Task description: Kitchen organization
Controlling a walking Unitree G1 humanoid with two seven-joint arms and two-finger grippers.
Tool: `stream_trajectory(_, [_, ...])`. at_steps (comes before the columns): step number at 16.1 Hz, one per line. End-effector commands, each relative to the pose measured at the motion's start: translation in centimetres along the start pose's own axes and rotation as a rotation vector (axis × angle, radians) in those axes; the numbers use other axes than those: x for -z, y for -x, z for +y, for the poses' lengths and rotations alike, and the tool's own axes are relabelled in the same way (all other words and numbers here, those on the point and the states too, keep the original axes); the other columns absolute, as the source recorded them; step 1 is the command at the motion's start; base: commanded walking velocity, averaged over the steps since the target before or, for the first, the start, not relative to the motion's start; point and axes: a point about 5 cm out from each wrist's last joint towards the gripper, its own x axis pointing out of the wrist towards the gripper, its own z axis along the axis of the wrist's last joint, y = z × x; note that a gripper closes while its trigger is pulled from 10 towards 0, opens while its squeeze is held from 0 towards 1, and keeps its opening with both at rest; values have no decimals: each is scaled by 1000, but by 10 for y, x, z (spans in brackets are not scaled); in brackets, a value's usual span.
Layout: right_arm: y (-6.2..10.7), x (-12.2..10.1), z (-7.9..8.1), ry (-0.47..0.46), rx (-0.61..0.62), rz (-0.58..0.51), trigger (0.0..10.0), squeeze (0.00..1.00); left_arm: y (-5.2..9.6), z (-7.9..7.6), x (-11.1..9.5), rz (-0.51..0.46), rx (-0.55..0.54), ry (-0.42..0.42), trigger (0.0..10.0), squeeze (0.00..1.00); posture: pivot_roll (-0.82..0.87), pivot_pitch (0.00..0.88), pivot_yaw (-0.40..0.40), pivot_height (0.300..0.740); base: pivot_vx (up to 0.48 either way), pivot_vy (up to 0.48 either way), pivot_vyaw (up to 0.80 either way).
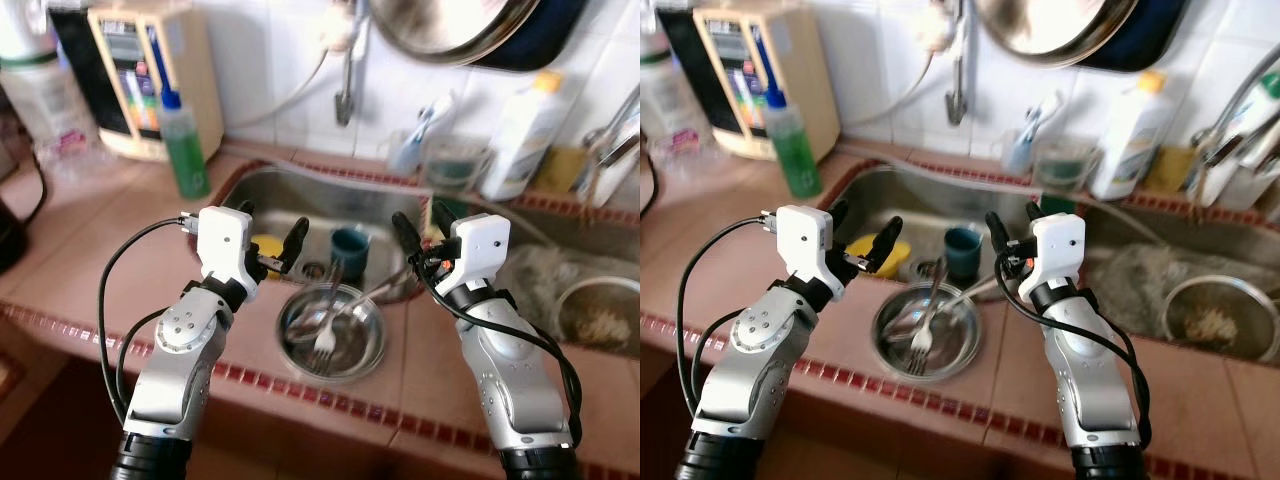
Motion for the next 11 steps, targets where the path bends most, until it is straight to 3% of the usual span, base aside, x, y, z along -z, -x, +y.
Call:
stream_trajectory(1, [1,-4,0,3,6,-11,10000,0,1,-2,-3,-8,11,-4,10000,0,-177,0,10,740,-356,0,0])
stream_trajectory(4, [3,-4,0,1,9,-9,10000,0,1,-2,-3,-3,18,-4,10000,0,-179,2,13,740,-340,0,0])
stream_trajectory(11, [3,-5,1,2,12,-9,10000,0,2,-6,-5,6,66,-13,10000,0,-178,9,18,740,0,0,0])
